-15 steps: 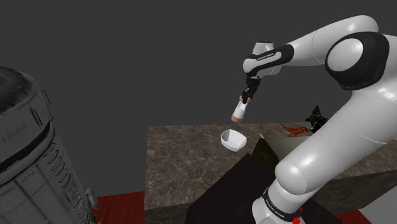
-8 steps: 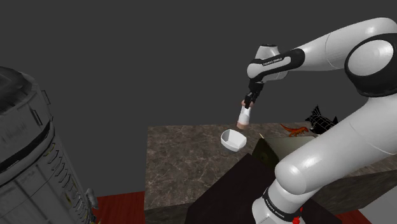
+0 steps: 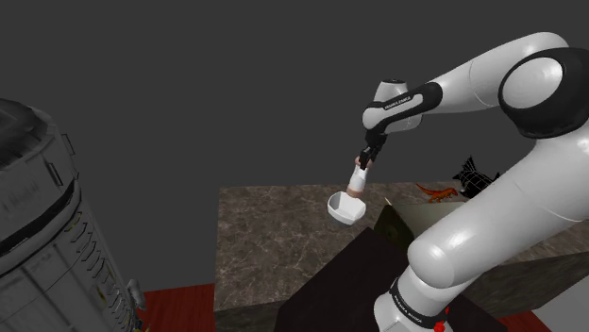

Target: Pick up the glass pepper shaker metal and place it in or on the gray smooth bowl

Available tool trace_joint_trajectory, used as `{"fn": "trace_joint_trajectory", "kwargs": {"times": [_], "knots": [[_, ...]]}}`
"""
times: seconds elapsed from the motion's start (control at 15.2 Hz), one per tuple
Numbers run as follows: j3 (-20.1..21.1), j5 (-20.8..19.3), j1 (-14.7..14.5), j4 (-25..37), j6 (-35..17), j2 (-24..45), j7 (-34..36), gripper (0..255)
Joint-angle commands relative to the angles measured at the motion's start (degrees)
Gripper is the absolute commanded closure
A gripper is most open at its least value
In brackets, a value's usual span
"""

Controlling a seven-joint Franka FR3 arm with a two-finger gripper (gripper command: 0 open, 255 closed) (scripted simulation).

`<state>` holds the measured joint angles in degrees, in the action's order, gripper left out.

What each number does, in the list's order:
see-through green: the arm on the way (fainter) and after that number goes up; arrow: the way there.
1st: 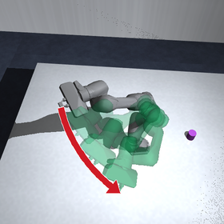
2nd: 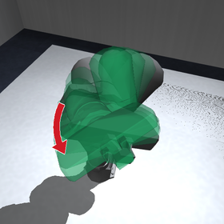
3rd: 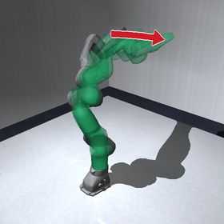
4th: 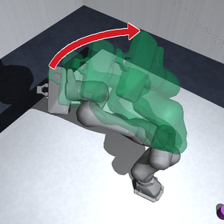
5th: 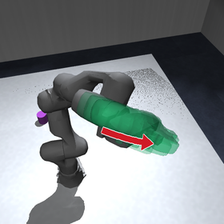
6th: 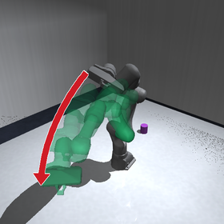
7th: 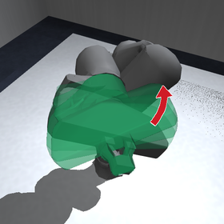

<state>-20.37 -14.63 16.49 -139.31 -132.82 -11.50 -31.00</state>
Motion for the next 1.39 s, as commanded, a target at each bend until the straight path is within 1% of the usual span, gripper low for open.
{"fn": "trace_joint_trajectory", "kwargs": {"times": [0.0,0.86,1.32], "knots": [[-0.23,0.04,0.04,-0.78,-1.90,1.08,0.01,255],[-1.11,1.12,0.02,-4.29,-12.95,8.80,-0.04,255],[-1.11,1.12,0.03,-4.29,-12.95,8.80,-0.04,255]]}}
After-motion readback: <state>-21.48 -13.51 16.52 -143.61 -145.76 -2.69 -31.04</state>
